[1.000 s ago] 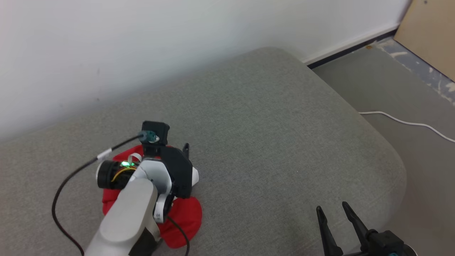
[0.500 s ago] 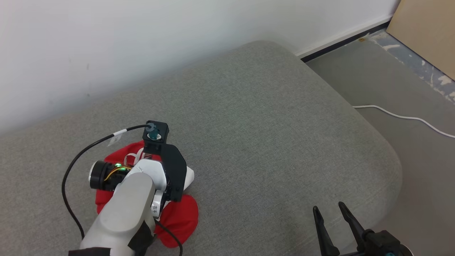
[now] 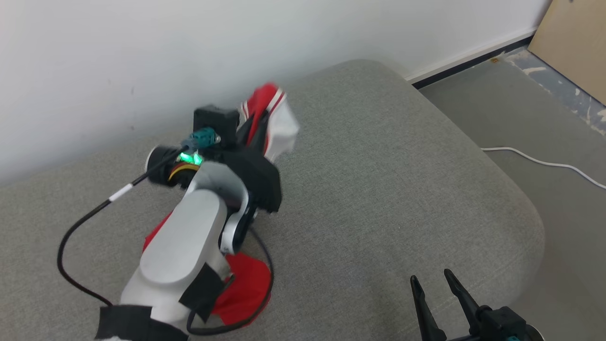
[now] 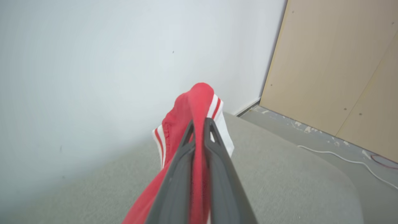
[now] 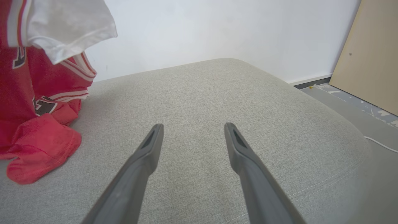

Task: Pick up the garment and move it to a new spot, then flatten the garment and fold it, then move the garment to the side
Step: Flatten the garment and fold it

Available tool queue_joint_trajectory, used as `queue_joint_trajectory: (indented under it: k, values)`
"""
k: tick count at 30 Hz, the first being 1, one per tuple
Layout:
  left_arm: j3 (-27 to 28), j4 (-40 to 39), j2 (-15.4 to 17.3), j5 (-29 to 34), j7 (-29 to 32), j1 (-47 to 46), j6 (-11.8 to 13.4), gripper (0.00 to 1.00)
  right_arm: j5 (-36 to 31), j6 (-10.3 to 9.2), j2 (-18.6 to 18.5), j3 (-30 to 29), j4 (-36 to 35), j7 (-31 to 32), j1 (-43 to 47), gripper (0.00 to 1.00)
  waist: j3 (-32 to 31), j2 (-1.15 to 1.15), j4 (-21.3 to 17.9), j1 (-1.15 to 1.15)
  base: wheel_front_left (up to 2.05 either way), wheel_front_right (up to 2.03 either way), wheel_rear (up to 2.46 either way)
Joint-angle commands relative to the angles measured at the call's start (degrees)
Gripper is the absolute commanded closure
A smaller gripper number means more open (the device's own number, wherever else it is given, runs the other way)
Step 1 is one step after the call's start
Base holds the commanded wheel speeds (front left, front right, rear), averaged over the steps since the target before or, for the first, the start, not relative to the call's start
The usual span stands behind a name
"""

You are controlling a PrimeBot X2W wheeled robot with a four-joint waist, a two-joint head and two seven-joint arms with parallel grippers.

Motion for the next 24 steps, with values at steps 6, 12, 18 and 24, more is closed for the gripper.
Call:
queue_joint_trajectory:
  k: [6,12,18,24]
  values:
    - [-4.0,-9.5,-0.2,-10.9,-16.4,-7.0,1.2,1.00,0.5,-0.15,0.0,0.3,0.2,0.0,-0.2,0.00,-0.6,0.00,-0.4,0.00,0.00,0.00,0.00]
    - [-2.2,-21.0,-0.1,-16.6,-18.7,-8.3,4.1,1.00,0.5,-0.15,-0.2,-0.2,0.0,0.0,0.5,0.00,-0.3,0.00,1.5,0.00,0.00,0.00,0.00]
    - [0.9,-20.9,-0.1,-15.7,-18.8,2.6,5.6,1.00,1.0,-0.15,-0.3,0.2,-0.1,0.1,0.9,0.00,0.2,0.00,5.9,0.00,0.00,0.00,0.00]
    - [8.6,-17.9,-0.1,-14.0,-18.8,17.9,5.7,1.00,1.2,-0.15,-0.9,0.4,-0.6,0.2,1.2,0.00,0.5,0.00,11.3,0.00,0.00,0.00,0.00]
